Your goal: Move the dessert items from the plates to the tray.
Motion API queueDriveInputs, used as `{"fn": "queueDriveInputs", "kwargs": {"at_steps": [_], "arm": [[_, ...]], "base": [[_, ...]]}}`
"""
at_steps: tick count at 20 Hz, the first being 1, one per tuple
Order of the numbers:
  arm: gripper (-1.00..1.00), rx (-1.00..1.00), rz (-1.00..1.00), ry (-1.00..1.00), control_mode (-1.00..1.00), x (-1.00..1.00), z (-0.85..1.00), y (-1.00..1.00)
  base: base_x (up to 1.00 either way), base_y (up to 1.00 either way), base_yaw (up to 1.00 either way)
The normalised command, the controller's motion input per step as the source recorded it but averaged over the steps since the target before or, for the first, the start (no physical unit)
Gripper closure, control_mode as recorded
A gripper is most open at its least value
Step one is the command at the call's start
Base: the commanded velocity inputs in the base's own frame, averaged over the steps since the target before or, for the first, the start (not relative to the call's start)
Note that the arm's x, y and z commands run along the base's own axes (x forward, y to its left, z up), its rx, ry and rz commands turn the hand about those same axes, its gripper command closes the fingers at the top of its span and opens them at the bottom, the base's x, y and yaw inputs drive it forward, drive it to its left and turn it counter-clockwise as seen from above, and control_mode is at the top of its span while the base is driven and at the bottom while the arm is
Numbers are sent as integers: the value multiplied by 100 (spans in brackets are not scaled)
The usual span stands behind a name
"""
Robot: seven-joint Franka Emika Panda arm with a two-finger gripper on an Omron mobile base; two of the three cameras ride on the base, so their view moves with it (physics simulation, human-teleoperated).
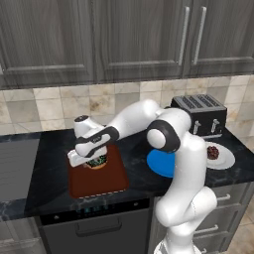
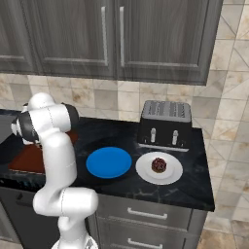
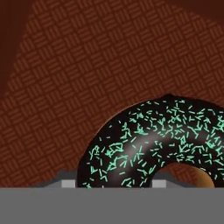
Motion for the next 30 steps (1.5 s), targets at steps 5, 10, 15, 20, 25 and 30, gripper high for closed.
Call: {"fn": "queueDriveInputs", "kwargs": {"at_steps": [5,10,15,20,25,30], "arm": [[-100,0,0,0,-100,0,0,0],[-100,0,0,-2,-100,0,15,-1],[-100,5,0,-6,-100,-13,56,-14],[-100,7,0,-1,-100,-37,47,-27],[-100,4,0,0,-100,-52,38,-38],[-100,2,0,0,-100,-66,33,-50]], "base": [[0,0,0],[0,0,0],[0,0,0],[0,0,0],[0,0,0],[0,0,0]]}}
